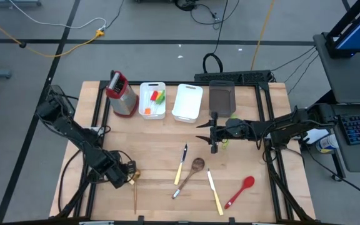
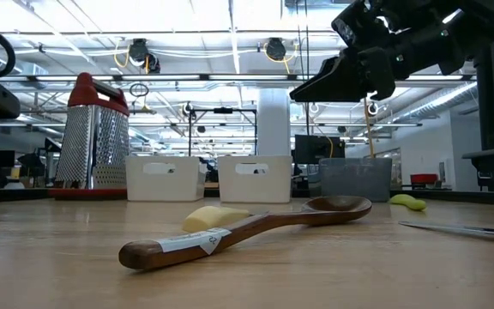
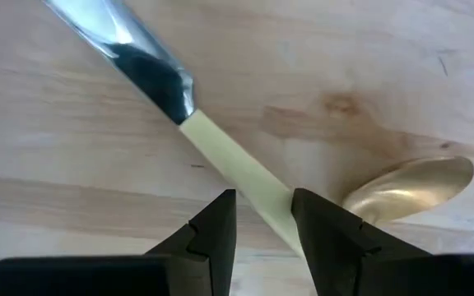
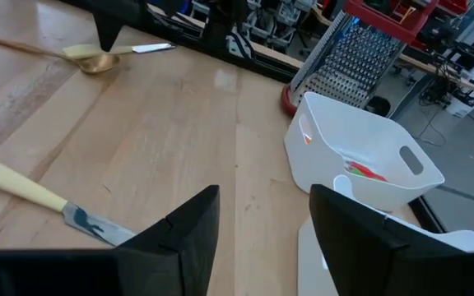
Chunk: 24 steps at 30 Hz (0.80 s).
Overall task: Pick & Place Kitchen Items
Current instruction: Put the bottom left yellow knife into the right white bin
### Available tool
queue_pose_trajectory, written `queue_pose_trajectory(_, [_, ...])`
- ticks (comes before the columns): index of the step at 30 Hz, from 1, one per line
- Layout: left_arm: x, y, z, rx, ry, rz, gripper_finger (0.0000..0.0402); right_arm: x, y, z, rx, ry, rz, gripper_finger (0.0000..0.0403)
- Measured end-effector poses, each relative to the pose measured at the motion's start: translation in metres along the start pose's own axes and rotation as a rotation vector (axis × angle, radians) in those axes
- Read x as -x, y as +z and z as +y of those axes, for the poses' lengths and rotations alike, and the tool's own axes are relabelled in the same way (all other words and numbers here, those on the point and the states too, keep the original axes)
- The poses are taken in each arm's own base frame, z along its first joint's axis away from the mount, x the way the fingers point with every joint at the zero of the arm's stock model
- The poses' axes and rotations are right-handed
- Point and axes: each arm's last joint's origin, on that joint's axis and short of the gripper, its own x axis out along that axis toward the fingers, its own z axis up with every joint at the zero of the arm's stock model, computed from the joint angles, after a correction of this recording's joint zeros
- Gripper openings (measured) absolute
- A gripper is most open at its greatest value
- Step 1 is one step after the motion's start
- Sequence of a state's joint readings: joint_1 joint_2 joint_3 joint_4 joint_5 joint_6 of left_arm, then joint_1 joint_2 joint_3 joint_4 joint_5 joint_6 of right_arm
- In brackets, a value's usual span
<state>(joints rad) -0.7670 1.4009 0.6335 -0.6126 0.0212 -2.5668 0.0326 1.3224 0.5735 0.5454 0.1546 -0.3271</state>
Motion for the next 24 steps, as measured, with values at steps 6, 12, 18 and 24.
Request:
queue_pose_trajectory(6, [-0.004, 0.001, 0.0, -0.002, 0.012, -0.023, 0.0129, 0.0, 0.0, 0.0, 0.0, 0.0, -0.003, 0.0183])
queue_pose_trajectory(12, [-0.01, 0.001, -0.002, -0.199, -0.03, -0.082, 0.0128, 0.0, 0.0, 0.0, 0.005, 0.0, -0.003, 0.0183])
queue_pose_trajectory(18, [-0.01, 0.006, -0.005, -0.334, -0.002, -0.101, 0.0129, 0.0, 0.0, 0.0, 0.007, 0.0, -0.003, 0.0183])
queue_pose_trajectory(24, [-0.01, 0.01, -0.003, -0.341, 0.029, -0.135, 0.0088, 0.0, 0.0, 0.0, 0.007, 0.0, -0.004, 0.0183])
